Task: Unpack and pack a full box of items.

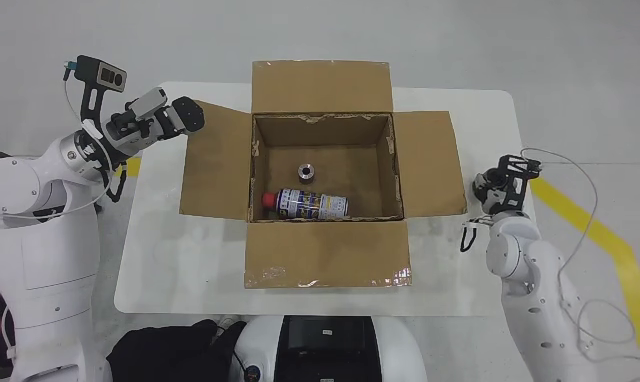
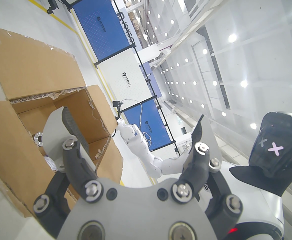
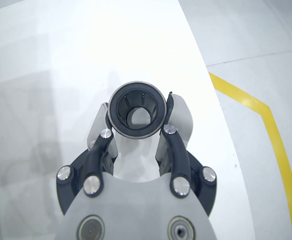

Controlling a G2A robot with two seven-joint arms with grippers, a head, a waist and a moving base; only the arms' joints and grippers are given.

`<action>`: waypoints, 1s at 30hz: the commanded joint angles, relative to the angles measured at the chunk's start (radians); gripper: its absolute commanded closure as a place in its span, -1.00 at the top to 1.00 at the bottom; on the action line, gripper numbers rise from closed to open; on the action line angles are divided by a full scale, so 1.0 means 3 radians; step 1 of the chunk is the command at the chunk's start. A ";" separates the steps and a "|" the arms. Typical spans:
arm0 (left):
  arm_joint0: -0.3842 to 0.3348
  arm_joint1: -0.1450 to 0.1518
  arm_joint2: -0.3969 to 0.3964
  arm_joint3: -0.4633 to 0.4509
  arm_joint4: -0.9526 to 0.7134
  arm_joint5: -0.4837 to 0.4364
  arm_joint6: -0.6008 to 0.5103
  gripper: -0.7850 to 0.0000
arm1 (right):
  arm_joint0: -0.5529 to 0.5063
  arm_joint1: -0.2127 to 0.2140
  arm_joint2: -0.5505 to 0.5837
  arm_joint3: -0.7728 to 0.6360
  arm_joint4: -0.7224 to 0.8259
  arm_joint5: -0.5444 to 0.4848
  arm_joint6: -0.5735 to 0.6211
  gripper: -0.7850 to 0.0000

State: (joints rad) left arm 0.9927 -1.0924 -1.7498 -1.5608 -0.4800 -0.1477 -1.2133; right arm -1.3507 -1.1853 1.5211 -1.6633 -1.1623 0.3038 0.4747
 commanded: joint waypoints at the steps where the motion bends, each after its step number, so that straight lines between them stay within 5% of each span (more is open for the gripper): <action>1: 0.0000 0.0000 0.0000 0.0000 0.0000 0.0000 0.0000 1.00 | -0.0003 -0.0003 0.0003 -0.0002 0.0001 -0.0007 -0.0001 0.05; 9: 0.0000 0.0000 0.0000 0.0000 0.0000 0.0000 0.0000 1.00 | -0.0051 -0.0013 0.0053 -0.0114 -0.0016 0.0020 -0.0019 0.25; 14: 0.0000 0.0000 0.0000 0.0000 0.0000 0.0000 0.0000 1.00 | -0.0191 -0.0010 0.0174 -0.0402 -0.0068 0.0068 -0.0065 0.51; 15: 0.0000 0.0000 0.0000 0.0000 0.0000 0.0000 0.0000 1.00 | -0.0223 -0.0009 0.0202 -0.0473 -0.0074 0.0077 -0.0068 0.80; 17: 0.0000 0.0000 0.0000 0.0000 0.0000 0.0000 0.0000 1.00 | -0.0281 -0.0008 0.0260 -0.0617 -0.0076 0.0081 -0.0079 0.87; 30: 0.0000 0.0000 0.0000 0.0000 0.0000 0.0000 0.0000 1.00 | -0.0350 -0.0016 0.0450 -0.1487 -0.0129 0.0008 -0.0170 0.95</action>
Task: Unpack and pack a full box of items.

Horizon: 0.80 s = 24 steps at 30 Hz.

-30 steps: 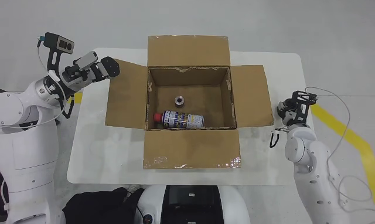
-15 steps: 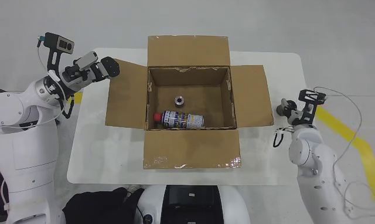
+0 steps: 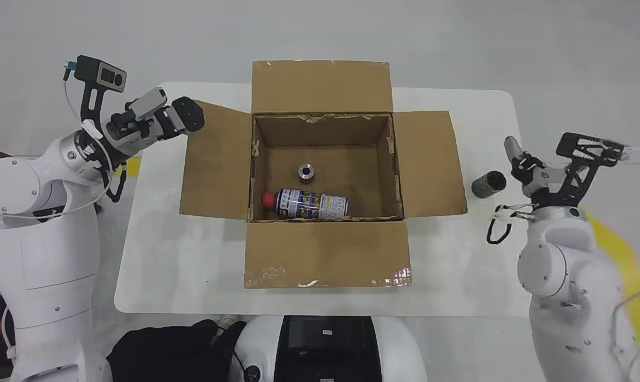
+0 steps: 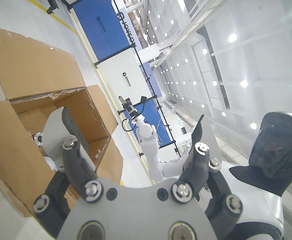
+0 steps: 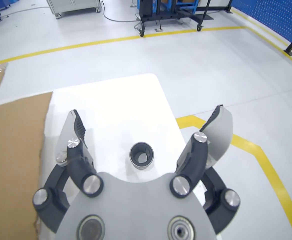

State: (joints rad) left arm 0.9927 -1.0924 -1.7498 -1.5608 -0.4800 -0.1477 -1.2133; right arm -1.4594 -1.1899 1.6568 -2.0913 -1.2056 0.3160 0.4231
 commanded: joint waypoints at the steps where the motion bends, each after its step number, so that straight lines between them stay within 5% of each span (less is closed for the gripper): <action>1: 0.0000 0.0000 0.0000 0.0000 0.0000 0.0000 0.0000 1.00 | 0.0025 -0.0001 -0.0010 -0.0117 0.0027 -0.0076 0.0007 0.95; 7: 0.0000 0.0000 0.0000 0.0000 0.0000 0.0000 0.0000 1.00 | 0.0164 -0.0001 -0.0197 -0.0350 0.0246 -0.0522 0.0217 1.00; 15: 0.0000 0.0000 0.0000 0.0000 0.0000 0.0000 0.0000 1.00 | 0.0609 0.0033 -0.0499 -0.0402 0.0720 -0.1534 0.0905 1.00; 24: 0.0000 0.0000 0.0000 0.0000 0.0000 0.0000 0.0000 1.00 | 0.1307 0.0072 -0.0834 0.0073 0.1542 -0.2464 0.1608 1.00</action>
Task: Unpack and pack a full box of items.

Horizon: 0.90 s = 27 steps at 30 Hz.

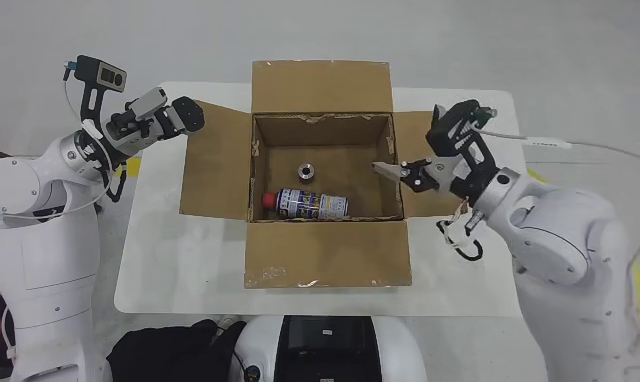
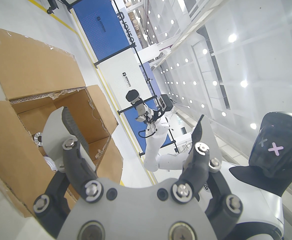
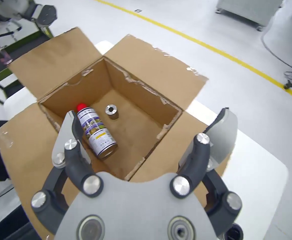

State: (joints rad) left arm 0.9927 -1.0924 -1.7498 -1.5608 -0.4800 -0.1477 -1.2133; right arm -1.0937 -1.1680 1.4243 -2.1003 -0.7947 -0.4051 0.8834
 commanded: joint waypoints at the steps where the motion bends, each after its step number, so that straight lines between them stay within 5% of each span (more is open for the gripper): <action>1: 0.0000 0.0000 0.0000 0.0000 0.0000 0.0000 0.0000 1.00 | 0.0175 -0.0001 -0.0130 0.0206 0.0344 -0.0141 0.0164 1.00; 10: 0.0000 0.0000 0.0000 0.0000 0.0000 0.0000 0.0000 1.00 | 0.0872 -0.0047 -0.0942 0.0906 0.0383 -0.0430 0.0621 1.00; 16: 0.0000 0.0000 0.0000 0.0000 0.0000 0.0000 0.0000 1.00 | 0.1074 -0.0102 -0.1335 0.1115 0.0236 -0.0418 0.0506 1.00; 27: 0.0000 0.0000 0.0000 0.0000 0.0000 0.0000 0.0000 1.00 | 0.1073 -0.0103 -0.1350 0.1122 0.0225 -0.0420 0.0490 1.00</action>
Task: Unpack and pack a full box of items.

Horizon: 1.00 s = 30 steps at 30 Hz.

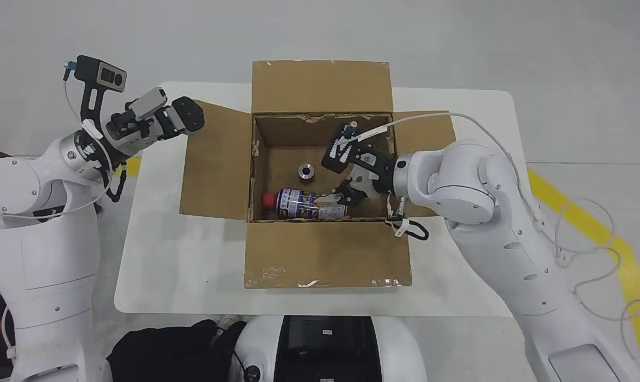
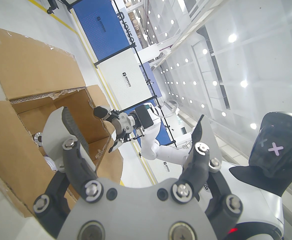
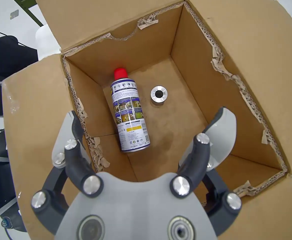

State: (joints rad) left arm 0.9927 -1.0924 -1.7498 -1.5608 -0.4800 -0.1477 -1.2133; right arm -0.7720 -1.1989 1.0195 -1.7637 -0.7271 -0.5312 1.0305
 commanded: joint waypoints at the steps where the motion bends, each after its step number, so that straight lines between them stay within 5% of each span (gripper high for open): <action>1: 0.0000 0.0000 0.0000 0.0000 0.0000 0.0000 0.0000 1.00 | 0.0000 0.0000 0.0000 0.0000 0.0000 0.0000 0.0000 1.00; 14: 0.0000 0.0000 0.0000 0.0000 0.0000 0.0000 0.0000 1.00 | 0.0140 -0.0036 -0.0142 0.0212 -0.0059 -0.0029 -0.0275 1.00; 30: 0.0000 0.0000 0.0000 0.0000 0.0000 0.0000 0.0000 1.00 | 0.1270 -0.0548 -0.1428 0.1859 -0.0179 -0.0275 -0.0641 1.00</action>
State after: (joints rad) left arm 0.9927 -1.0924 -1.7498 -1.5608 -0.4800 -0.1477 -1.2133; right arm -0.3987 -1.3580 0.6001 -1.2256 -0.7770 -0.6181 0.8345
